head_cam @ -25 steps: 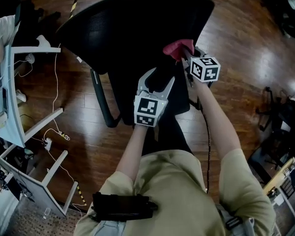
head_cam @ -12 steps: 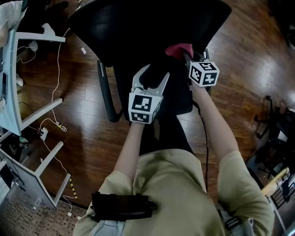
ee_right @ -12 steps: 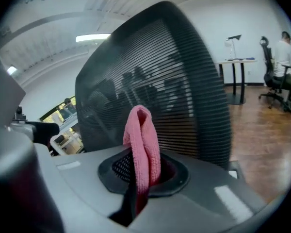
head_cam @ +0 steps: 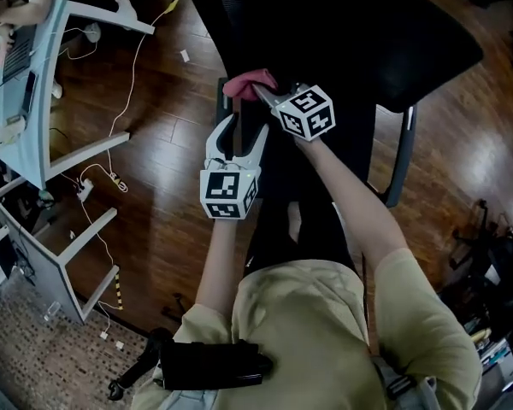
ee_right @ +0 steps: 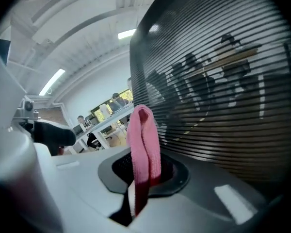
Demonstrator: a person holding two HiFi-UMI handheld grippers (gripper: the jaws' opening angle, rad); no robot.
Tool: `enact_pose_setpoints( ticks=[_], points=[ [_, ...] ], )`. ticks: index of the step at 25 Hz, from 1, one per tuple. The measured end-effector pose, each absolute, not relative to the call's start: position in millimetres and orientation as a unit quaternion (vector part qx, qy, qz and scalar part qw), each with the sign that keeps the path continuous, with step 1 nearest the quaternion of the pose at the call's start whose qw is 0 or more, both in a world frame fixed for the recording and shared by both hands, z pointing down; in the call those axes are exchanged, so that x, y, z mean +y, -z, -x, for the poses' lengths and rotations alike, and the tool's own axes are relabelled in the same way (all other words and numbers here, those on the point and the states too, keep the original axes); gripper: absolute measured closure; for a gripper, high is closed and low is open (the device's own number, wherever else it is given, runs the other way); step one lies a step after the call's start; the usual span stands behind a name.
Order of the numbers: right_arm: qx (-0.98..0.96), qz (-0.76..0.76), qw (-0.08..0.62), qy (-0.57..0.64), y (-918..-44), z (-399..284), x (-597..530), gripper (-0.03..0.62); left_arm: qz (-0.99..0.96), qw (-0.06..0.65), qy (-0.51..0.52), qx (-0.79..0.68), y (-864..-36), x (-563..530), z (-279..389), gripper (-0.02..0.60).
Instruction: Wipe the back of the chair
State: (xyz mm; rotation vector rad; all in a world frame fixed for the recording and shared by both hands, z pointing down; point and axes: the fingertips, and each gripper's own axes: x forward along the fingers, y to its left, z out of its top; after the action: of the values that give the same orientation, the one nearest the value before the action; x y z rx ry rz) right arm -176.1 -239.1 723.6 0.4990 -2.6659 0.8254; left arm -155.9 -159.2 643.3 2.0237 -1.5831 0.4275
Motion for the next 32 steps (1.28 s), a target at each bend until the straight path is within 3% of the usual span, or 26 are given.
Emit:
enact_pose_setpoints(
  ticks=[4, 7, 17, 21, 26, 32],
  points=[
    [-0.932, -0.158, 0.139, -0.296, -723, 203, -242, 0.576, -0.739, 0.262, -0.174, -0.595, -647, -151, 181, 0.345],
    [-0.922, -0.195, 0.150, -0.298, -732, 174, -252, 0.576, -0.745, 0.268, -0.177, -0.585, -655, -154, 174, 0.345],
    [-0.820, -0.440, 0.227, -0.289, -745, -105, -293, 0.576, -0.828, 0.293, -0.170, -0.446, -690, -175, 7, 0.347],
    [-0.802, -0.466, 0.254, -0.273, -741, -167, -285, 0.576, -0.853, 0.305, -0.154, -0.394, -688, -175, -62, 0.347],
    [-0.793, -0.485, 0.219, -0.296, -744, -168, -285, 0.576, -0.855, 0.301, -0.144, -0.396, -679, -178, -71, 0.347],
    [-0.862, -0.374, 0.200, -0.277, -742, -57, -277, 0.576, -0.795, 0.304, -0.170, -0.497, -694, -174, 41, 0.347]
  ],
)
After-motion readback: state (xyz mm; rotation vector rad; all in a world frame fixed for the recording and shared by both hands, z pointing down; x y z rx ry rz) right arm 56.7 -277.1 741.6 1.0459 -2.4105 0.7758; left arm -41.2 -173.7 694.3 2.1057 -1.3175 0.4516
